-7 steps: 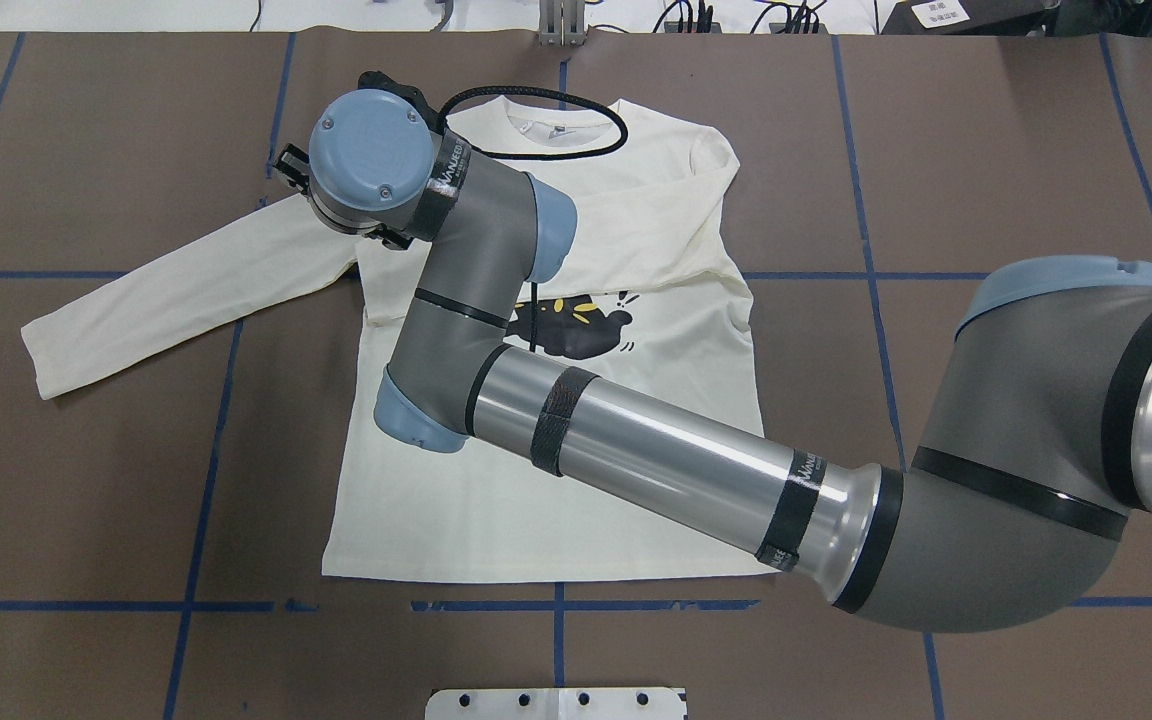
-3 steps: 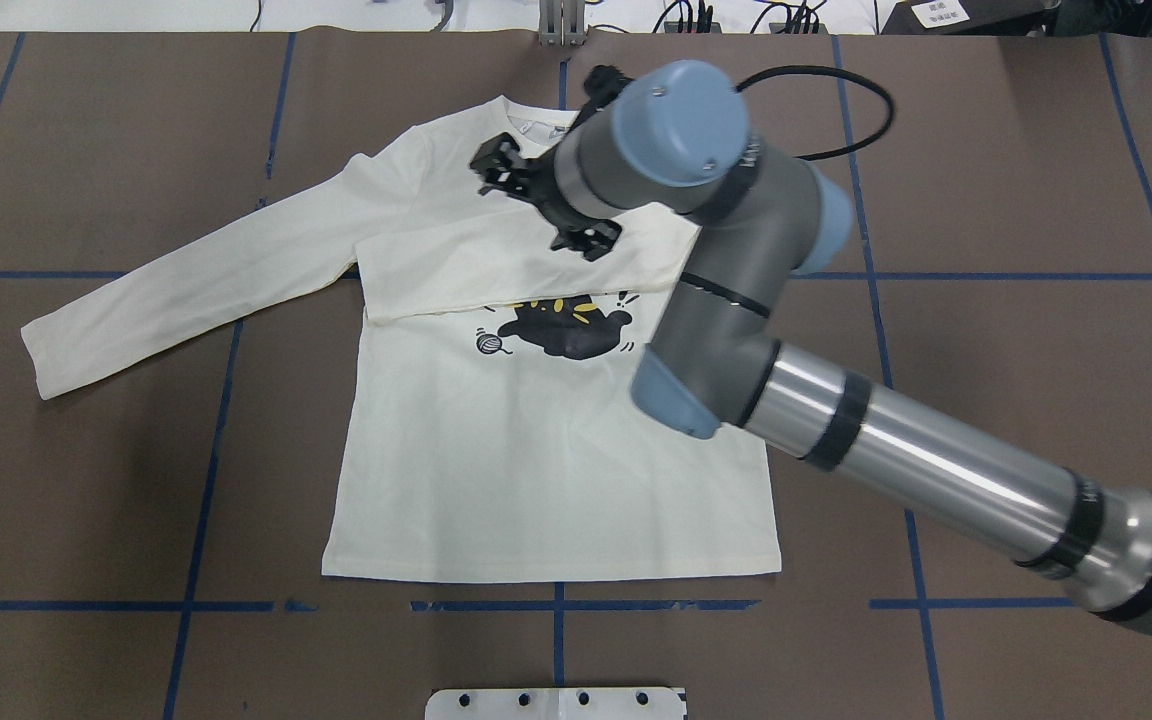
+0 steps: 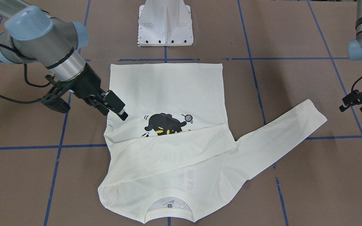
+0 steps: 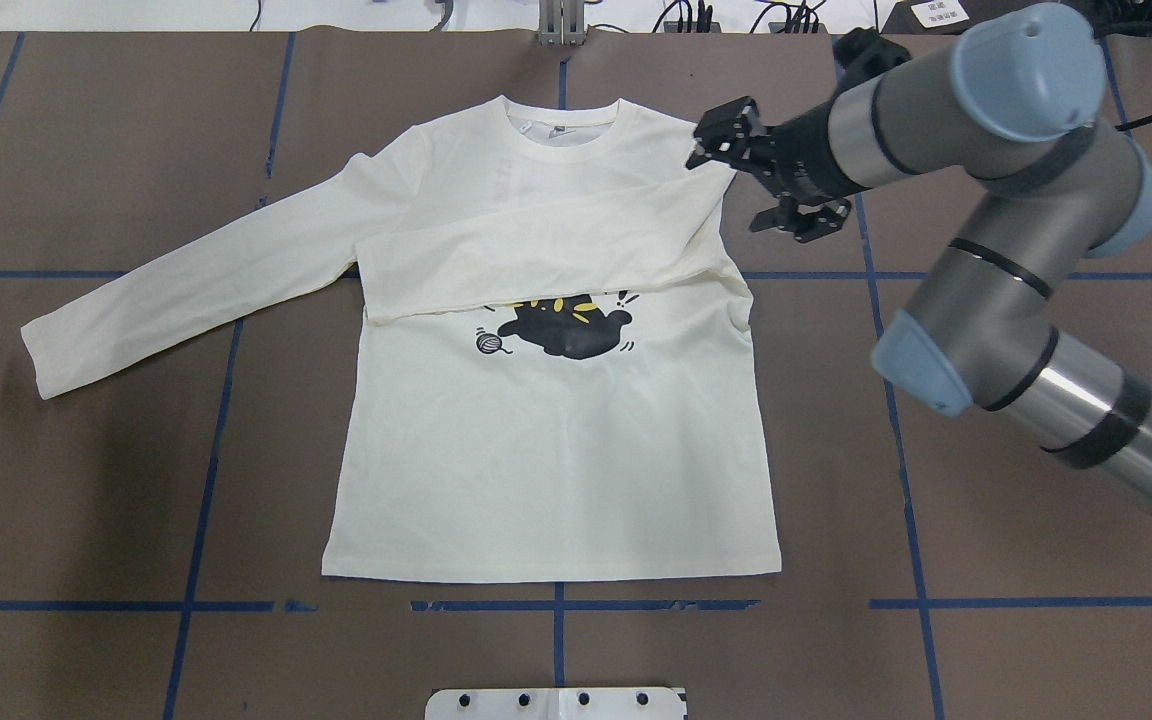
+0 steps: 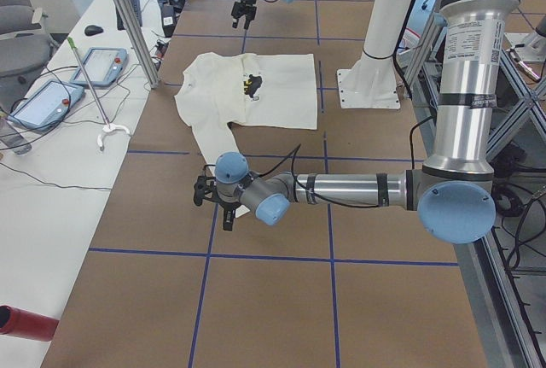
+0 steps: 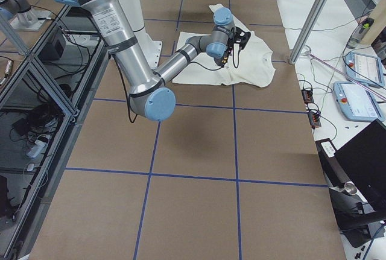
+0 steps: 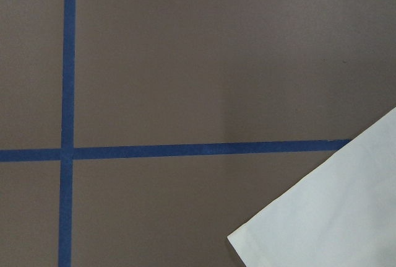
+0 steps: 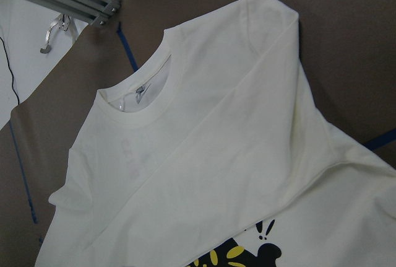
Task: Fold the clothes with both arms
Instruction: 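Release the sleeve and withdraw the right gripper while the left arm approaches the other cuff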
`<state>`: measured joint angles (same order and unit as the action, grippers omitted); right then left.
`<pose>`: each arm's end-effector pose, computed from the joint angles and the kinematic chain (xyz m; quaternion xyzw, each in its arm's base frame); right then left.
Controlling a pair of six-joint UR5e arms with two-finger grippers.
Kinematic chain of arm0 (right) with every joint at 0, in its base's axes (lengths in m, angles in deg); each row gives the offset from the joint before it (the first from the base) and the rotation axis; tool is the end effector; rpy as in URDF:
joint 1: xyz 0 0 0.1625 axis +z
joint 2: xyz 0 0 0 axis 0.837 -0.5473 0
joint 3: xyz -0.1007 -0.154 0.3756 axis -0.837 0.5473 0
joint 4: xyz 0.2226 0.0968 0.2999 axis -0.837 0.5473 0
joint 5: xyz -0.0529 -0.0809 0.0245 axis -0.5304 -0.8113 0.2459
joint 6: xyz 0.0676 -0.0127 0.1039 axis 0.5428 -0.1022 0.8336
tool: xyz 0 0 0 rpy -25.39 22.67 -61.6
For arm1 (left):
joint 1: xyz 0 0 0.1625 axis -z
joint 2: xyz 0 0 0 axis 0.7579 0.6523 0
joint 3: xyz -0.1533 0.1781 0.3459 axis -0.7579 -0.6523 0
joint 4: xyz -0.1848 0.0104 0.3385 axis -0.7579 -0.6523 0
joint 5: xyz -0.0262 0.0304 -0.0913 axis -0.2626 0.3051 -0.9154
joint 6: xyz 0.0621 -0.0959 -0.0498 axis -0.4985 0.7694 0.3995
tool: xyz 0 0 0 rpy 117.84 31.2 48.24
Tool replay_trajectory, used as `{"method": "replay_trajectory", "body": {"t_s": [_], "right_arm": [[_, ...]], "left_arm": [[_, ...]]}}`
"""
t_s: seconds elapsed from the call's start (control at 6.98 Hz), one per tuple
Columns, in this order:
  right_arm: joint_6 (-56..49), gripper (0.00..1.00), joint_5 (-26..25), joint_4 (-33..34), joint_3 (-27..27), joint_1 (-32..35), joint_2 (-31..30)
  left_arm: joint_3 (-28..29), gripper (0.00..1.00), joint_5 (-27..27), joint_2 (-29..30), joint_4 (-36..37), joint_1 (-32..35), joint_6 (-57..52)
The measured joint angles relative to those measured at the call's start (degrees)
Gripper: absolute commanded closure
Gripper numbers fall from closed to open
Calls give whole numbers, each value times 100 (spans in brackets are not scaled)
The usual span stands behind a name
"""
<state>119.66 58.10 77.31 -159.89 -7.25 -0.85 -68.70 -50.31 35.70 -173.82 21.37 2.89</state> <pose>-0.3413 -0.5177 0.2835 -0.0044 -0.5745 0.2893 0.7657 0.1215 -0.4911 0.6451 0.0693 0.4311 -0.0149 0.8995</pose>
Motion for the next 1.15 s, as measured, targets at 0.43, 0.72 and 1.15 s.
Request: {"method": "replay_trajectory", "body": {"t_s": [0.43,0.72,1.15], "right_arm": [[-481,0,155,-48,-267,476,-821],[-644,0,268,-57,-286,507,-970],[-712,0,284,-60,-276,494,-990]], "left_arm": [[359,25,-10,295,-22,-207,687],[515,24,2,483,-27,-474,849],[881,25,11,616,-267,-704,871]]}}
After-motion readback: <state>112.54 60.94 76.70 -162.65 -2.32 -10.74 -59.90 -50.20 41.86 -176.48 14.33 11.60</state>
